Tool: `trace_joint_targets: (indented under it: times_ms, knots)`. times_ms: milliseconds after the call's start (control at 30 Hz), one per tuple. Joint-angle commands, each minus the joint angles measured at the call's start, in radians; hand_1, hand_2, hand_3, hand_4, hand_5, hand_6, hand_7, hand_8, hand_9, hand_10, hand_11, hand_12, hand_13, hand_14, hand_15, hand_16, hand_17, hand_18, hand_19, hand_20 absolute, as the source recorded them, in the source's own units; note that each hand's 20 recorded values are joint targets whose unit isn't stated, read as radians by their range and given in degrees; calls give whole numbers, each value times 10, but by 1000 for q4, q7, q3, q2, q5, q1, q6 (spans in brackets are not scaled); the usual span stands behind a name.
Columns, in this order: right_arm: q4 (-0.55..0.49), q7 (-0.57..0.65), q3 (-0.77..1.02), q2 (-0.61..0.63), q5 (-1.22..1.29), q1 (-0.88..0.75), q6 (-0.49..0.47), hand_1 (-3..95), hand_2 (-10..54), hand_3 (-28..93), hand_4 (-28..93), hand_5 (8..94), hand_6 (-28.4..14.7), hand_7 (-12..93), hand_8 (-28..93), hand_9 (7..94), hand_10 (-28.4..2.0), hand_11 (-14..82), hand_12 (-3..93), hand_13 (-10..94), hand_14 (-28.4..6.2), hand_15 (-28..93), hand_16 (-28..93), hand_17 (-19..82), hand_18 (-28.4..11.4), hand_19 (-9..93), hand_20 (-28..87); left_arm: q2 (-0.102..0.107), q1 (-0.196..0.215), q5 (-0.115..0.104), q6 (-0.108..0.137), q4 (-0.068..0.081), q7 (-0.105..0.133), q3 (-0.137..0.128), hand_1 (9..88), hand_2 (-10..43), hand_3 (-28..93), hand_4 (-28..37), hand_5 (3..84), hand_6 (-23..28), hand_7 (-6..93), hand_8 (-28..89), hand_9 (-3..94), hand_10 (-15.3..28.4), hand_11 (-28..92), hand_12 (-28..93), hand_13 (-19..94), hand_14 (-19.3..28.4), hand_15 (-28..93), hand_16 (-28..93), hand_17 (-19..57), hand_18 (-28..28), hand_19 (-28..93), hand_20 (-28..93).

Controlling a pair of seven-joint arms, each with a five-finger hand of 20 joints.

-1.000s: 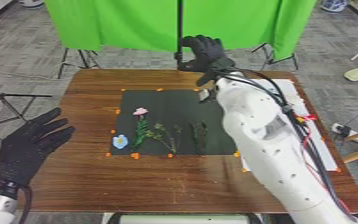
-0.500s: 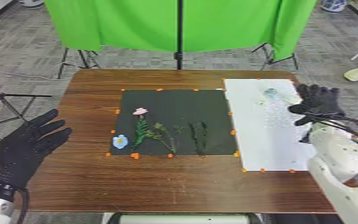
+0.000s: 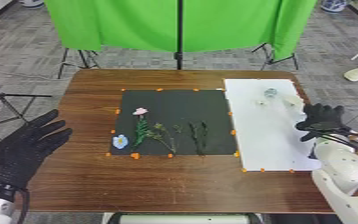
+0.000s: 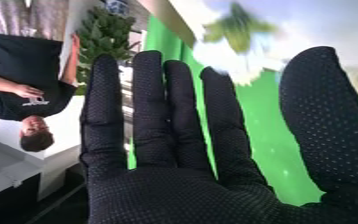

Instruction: Arrange flowers

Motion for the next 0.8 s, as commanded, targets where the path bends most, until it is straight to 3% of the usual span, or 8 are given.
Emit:
trace_joint_targets:
  times_ms: [33, 100, 167, 333, 467, 800]
  knots:
    - [81, -52, -21, 17, -22, 19, 95, 326, -95, 888, -282, 436, 12, 325, -214, 513, -67, 395, 201, 532, -42, 541, 175, 184, -170, 687, 298, -2, 14, 4, 1, 2, -6, 3, 257, -25, 703, -249, 379, 29, 201, -97, 323, 133, 277, 127, 274, 163, 364, -15, -75, 224, 485, 48]
    - [84, -78, -19, 13, -21, 10, 135, 350, -94, 867, -282, 466, 26, 338, -221, 577, -60, 391, 235, 585, -39, 564, 176, 204, -165, 704, 314, -5, 18, 4, 1, 0, -3, 3, 256, -25, 703, -249, 379, 28, 201, -97, 323, 133, 277, 127, 274, 163, 363, -15, -75, 224, 485, 48]
    - [79, -96, -20, 11, -31, 2, 155, 392, -81, 808, -283, 573, 37, 360, -146, 734, -40, 276, 358, 670, -32, 568, 206, 234, -162, 727, 352, -8, 26, 5, 2, -3, 0, 0, 256, -25, 703, -249, 379, 28, 201, -96, 323, 132, 277, 127, 274, 163, 363, -15, -75, 224, 485, 48]
    - [65, -123, -21, -1, -33, -2, 147, 464, -70, 812, -282, 713, 45, 399, -105, 865, -20, 275, 406, 766, -26, 606, 248, 290, -162, 766, 394, -12, 34, 4, 8, -8, 2, -4, 256, -24, 702, -250, 379, 29, 202, -96, 323, 133, 276, 126, 274, 163, 364, -15, -75, 224, 484, 48]
    - [25, -142, -22, -14, -21, 6, 170, 471, -92, 839, -283, 760, 39, 379, -95, 896, -17, 283, 407, 793, -25, 609, 260, 304, -162, 777, 398, -8, 47, 0, 20, -12, 17, -5, 255, -25, 703, -251, 380, 29, 201, -97, 323, 132, 277, 126, 274, 163, 363, -15, -75, 223, 484, 48]
    - [-130, -268, -175, -86, 25, 166, 325, 468, -95, 856, -283, 776, 31, 368, -89, 907, -17, 278, 414, 800, -26, 611, 267, 310, -163, 781, 400, -18, 41, 3, 16, -14, 5, -6, 256, -25, 705, -252, 380, 29, 202, -97, 323, 133, 275, 127, 274, 164, 364, -15, -75, 224, 485, 48]
